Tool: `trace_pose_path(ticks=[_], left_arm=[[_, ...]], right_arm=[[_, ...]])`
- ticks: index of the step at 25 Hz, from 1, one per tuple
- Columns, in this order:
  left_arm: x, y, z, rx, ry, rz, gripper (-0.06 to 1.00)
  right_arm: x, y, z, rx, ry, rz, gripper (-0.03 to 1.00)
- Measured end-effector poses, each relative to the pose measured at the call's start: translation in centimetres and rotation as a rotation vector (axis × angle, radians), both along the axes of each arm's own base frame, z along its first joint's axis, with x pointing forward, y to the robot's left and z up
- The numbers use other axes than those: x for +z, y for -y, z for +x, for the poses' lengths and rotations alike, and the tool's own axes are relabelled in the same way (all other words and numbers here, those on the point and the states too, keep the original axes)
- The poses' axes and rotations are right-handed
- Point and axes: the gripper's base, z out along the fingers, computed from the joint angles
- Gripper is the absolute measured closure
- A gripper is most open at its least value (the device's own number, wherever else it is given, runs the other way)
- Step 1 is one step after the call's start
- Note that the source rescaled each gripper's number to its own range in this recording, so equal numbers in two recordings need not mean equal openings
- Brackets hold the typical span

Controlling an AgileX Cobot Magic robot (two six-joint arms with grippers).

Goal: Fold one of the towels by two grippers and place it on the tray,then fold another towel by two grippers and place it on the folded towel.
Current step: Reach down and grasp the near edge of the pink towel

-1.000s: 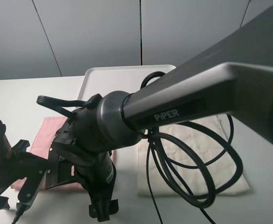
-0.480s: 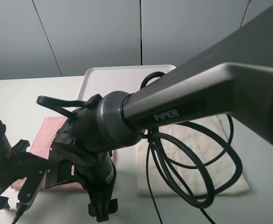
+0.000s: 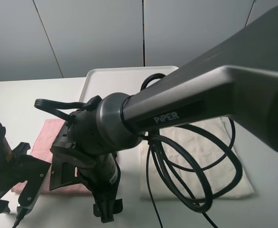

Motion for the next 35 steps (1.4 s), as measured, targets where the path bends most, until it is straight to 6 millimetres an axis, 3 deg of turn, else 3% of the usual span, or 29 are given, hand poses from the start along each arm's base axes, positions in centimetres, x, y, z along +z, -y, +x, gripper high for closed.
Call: trace_pose_path(ticks=[13,19,22,27,32,35], left_arm=[[0.0,0.02,0.01,0.001,0.001,-0.002,-0.04],[0.0,0.02,0.01,0.001,0.001,-0.002,-0.04],[-0.01,0.03,0.02,0.001,0.003,-0.003,-0.04],[-0.01,0.04,0.03,0.001,0.004,-0.004,-0.04],[-0.01,0.04,0.03,0.001,0.004,-0.004,-0.04],[-0.01,0.04,0.03,0.001,0.004,-0.004,-0.04]], right_arm=[[-0.26,0.09,-0.22,0.013,-0.031,-0.028,0.12],[-0.36,0.07,-0.31,0.006,-0.041,-0.027,0.37],[-0.36,0.0,-0.29,0.009,-0.039,-0.019,0.43],[-0.36,-0.08,-0.26,-0.004,-0.036,-0.008,0.43],[-0.36,-0.23,-0.11,-0.016,-0.019,0.01,0.27],[-0.36,-0.27,-0.1,-0.022,-0.017,0.015,0.25]])
